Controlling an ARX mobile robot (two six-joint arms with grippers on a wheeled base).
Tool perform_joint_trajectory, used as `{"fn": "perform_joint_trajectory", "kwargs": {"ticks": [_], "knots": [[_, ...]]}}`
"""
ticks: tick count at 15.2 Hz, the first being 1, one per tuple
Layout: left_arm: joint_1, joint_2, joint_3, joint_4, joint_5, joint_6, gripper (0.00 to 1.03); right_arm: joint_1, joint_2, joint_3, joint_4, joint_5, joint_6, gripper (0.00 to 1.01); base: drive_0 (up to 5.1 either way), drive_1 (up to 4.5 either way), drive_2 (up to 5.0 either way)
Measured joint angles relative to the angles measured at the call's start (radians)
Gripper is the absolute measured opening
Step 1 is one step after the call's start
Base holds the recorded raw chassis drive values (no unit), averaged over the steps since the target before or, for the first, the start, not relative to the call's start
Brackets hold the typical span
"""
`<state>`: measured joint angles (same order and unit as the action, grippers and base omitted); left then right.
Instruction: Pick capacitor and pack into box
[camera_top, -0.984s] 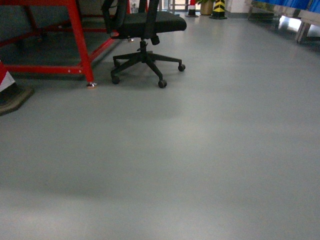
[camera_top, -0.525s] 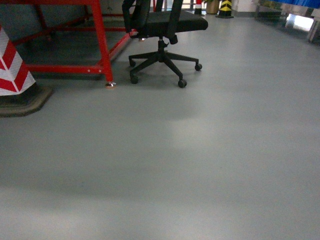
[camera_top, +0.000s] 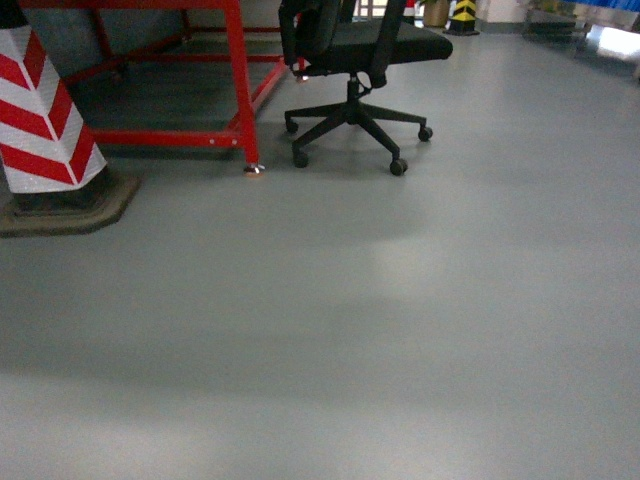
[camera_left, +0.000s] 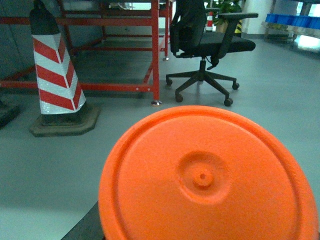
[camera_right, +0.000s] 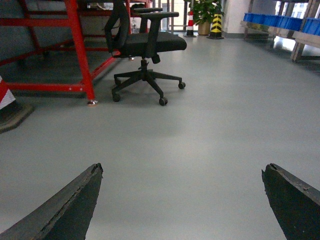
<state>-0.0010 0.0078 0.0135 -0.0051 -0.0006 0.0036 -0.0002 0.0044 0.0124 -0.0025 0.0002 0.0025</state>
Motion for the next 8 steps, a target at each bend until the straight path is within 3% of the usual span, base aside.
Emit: {"fn": "perform_joint_trajectory", "kwargs": {"ticks": [8], "knots": [[0.0,0.0,0.0,-0.003,0.0,0.0,0.44,0.0,0.0,0.0,-0.003,0.0,0.0,0.98,-5.0,2.45,2.4]]}}
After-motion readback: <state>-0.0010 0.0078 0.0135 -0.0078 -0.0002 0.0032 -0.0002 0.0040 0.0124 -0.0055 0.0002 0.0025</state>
